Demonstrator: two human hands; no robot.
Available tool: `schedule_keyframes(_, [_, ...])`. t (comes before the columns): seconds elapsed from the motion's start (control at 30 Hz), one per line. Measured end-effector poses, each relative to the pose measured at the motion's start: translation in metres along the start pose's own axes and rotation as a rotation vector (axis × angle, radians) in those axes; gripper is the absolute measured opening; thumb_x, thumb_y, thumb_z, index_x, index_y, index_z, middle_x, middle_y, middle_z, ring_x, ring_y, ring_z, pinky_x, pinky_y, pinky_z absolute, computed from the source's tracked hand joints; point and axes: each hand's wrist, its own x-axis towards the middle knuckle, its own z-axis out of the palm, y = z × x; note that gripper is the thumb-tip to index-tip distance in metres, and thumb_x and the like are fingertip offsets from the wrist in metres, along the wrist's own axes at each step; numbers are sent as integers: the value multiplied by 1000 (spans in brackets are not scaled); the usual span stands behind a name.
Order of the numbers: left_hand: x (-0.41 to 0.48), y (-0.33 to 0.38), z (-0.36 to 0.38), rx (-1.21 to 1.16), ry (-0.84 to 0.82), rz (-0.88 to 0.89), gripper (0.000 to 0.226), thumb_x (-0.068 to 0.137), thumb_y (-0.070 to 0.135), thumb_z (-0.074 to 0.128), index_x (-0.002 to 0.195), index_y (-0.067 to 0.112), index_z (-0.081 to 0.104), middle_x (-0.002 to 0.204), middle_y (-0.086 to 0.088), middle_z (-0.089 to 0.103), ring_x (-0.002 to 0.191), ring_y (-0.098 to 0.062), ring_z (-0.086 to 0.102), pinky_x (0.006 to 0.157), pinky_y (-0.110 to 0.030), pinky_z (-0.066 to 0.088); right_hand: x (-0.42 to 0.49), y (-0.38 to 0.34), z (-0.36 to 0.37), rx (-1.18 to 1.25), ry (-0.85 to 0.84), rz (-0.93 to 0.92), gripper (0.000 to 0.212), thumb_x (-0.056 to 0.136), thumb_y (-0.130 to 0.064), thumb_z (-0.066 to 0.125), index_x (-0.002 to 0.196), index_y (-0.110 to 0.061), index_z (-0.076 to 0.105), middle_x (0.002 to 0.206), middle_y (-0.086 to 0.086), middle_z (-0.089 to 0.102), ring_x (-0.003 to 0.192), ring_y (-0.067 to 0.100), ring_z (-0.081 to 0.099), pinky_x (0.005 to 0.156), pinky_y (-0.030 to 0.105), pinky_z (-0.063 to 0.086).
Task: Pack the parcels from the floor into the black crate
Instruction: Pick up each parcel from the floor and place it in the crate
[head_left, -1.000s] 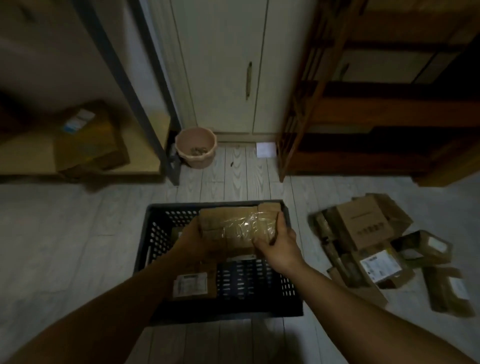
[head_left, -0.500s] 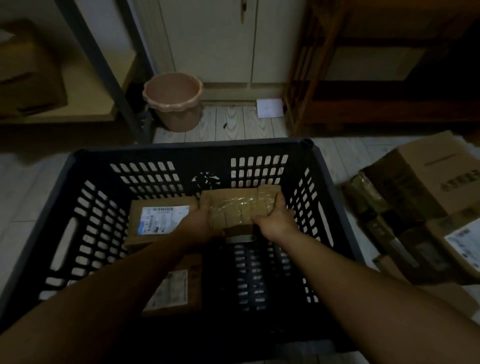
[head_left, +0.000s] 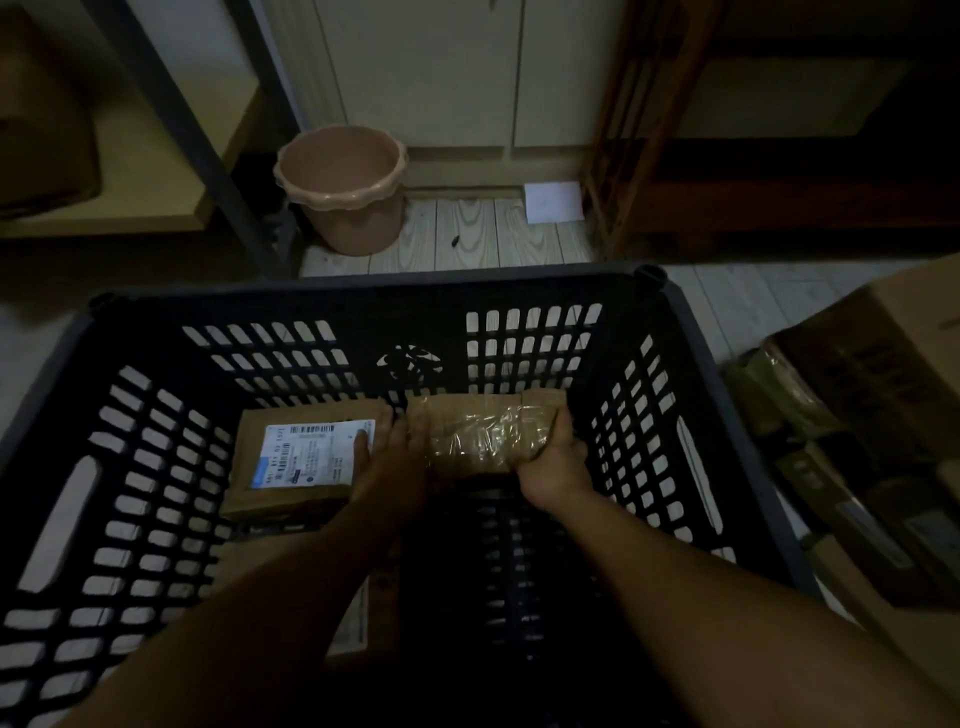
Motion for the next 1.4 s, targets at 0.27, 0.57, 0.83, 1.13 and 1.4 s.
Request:
schedule_keyframes(0.27, [-6,3,-44,-23,-222,-63,108,72,68,60,146,35,-11,155,-5,-19,142,-34,-17,111,-60,1,-17,-24,-34,-254,-166,2,96,83,-51,63,149,-38,-6,158,9,-12,143,39,9,115,51,20])
schedule_keyframes(0.57, [-156,62,-266,-107,-335,-240,93,80,66,49,149,31,-2,158,-10,-9,143,-36,-11,115,-55,8,-219,-152,-186,-398,-284,-172,71,82,-58,55,143,-28,37,143,12,41,126,32,43,106,41,37])
schedule_keyframes(0.83, [-305,158,-480,-165,-260,-170,92,81,61,56,150,21,9,158,-12,0,144,-35,-6,116,-50,4,-424,-247,-359,-577,-181,-281,84,84,-66,46,151,-29,13,157,12,15,141,33,18,111,45,23])
schedule_keyframes(1.13, [-406,234,-614,-243,-98,27,90,80,58,58,150,30,10,159,-8,4,145,-29,5,117,-46,12,-581,-250,-490,-596,139,-275,78,91,-57,44,152,-23,11,159,8,9,144,28,14,114,41,19])
schedule_keyframes(1.4, [-472,363,-676,-233,-80,266,85,83,57,56,149,31,10,159,-4,2,145,-28,8,114,-43,16,-694,-197,-599,-525,337,-134,74,92,-52,49,152,-26,12,160,5,7,144,26,15,113,39,23])
